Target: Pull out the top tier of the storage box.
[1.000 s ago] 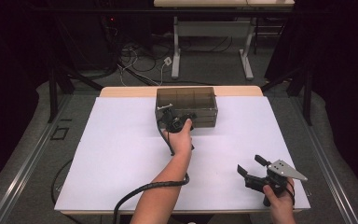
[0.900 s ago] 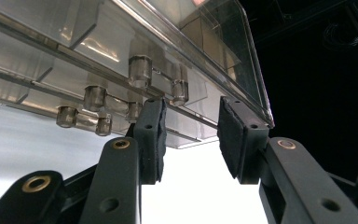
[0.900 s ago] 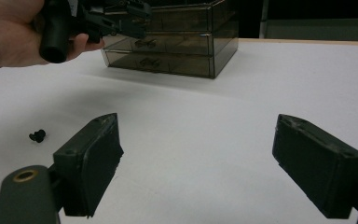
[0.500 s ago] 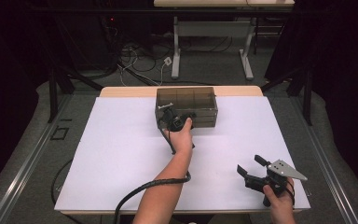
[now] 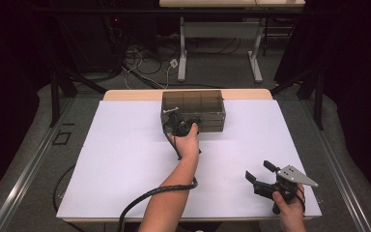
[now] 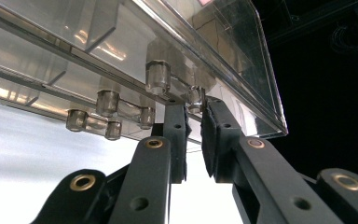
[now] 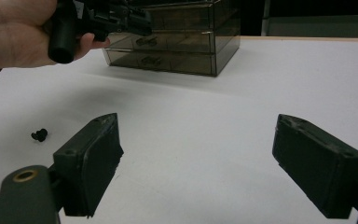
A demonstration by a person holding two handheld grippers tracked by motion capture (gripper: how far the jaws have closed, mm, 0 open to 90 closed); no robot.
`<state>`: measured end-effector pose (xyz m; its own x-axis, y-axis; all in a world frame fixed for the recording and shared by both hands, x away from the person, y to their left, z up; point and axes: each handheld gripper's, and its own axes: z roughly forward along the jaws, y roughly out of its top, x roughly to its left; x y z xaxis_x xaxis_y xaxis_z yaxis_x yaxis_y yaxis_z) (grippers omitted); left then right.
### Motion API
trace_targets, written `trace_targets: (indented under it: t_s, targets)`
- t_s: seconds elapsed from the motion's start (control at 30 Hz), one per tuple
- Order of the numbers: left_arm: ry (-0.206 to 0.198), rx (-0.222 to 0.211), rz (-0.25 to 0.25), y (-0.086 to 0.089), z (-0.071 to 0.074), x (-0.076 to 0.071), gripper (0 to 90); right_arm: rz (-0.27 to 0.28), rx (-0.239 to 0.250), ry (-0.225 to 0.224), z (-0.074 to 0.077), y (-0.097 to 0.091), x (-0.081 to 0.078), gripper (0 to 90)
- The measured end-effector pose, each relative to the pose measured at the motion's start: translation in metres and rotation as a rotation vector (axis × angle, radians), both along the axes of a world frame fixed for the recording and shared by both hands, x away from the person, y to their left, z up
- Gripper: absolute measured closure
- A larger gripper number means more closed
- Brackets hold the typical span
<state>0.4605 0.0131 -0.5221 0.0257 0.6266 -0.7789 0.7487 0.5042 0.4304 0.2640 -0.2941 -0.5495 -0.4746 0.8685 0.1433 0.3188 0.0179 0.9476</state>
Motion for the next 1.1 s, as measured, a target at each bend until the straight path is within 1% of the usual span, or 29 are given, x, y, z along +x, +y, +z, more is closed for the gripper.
trace_targets:
  t_s: [0.3, 0.33, 0.5, 0.53, 0.8, 0.97, 1.0, 1.03, 1.1]
  targets:
    - [0.0, 0.0, 0.001, 0.0, 0.0, -0.001, 82.1, 0.001, 0.004, 0.001, 0.0, 0.001, 0.0, 14.8]
    - [-0.005, -0.005, 0.005, 0.0, -0.001, -0.001, 82.1, 0.002, 0.001, 0.001, 0.0, 0.0, 0.0, 14.8]
    - [0.001, -0.011, 0.01, 0.0, 0.0, -0.002, 82.2, 0.002, 0.0, -0.002, 0.0, 0.001, 0.0, 14.8]
    - [0.004, -0.009, 0.004, 0.001, 0.0, -0.002, 82.2, 0.002, 0.0, -0.002, 0.0, 0.001, 0.0, 14.8]
    - [0.001, -0.011, 0.0, 0.002, -0.001, -0.005, 82.2, 0.003, 0.0, -0.001, 0.0, 0.001, 0.001, 14.8]
    - [0.006, -0.026, -0.012, 0.004, -0.001, -0.008, 82.2, 0.0, -0.002, -0.001, 0.0, 0.0, 0.0, 14.8]
    - [0.001, -0.031, -0.015, 0.004, -0.002, -0.008, 82.2, 0.0, -0.001, 0.0, -0.001, 0.0, 0.001, 14.8]
    - [0.005, -0.026, -0.015, 0.004, -0.001, -0.009, 82.2, -0.001, -0.002, 0.001, -0.001, 0.0, 0.001, 14.8]
    - [0.004, -0.032, -0.014, 0.004, -0.002, -0.01, 82.2, 0.0, -0.002, 0.001, -0.001, 0.001, 0.001, 14.7]
